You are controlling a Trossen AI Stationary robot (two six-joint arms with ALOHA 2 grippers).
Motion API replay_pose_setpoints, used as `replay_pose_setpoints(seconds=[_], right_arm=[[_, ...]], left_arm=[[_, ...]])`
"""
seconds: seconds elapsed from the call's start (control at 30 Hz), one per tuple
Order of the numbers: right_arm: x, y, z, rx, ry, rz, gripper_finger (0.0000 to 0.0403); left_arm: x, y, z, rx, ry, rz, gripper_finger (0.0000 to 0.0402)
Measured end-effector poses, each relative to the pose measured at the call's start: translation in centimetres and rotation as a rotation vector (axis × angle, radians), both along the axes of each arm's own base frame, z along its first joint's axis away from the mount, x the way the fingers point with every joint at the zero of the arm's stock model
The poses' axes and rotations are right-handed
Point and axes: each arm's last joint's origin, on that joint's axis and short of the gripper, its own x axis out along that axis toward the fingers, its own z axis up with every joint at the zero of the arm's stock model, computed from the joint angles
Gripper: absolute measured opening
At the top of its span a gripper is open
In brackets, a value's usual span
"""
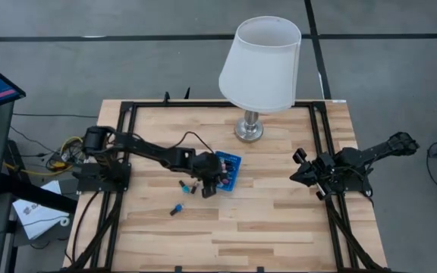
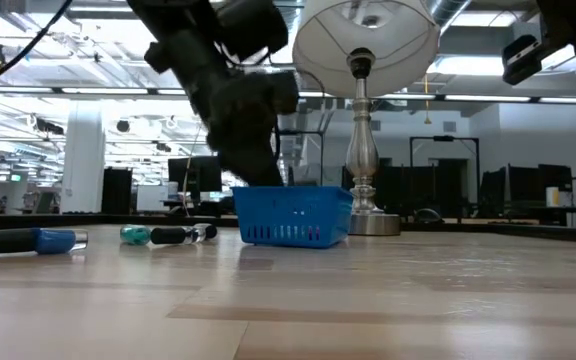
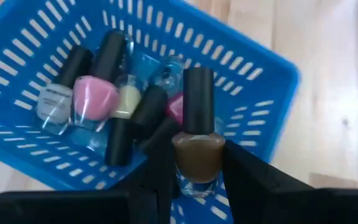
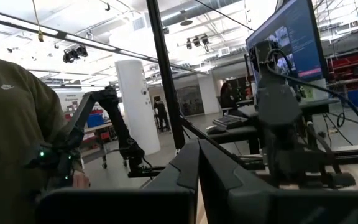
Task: Pick & Place Nail Polish
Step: Put the brown nail polish into the blue basket, then put the sky blue nail polish into the blue basket
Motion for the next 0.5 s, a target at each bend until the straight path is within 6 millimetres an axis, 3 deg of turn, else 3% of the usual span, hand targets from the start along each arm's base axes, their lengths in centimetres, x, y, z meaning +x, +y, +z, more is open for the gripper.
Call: replay_pose_setpoints(seconds=[0.1,0.23,0.5], right_arm=[[0.0,0.0,0.0,-0.001,0.002,0.0,0.0],[0.0,0.0,0.0,-0.002,0.005,0.0,0.0],[0.0,0.0,-0.1,-0.002,0.006,0.0,0.0]], left_arm=[[0.2,0.0,-0.3,0.004,0.001,0.003,0.0104],[0.1,0.1,-0.2,0.014,0.001,0.011,0.0155],[-1.6,0.6,5.0,0.066,-0.118,0.001,0.026]])
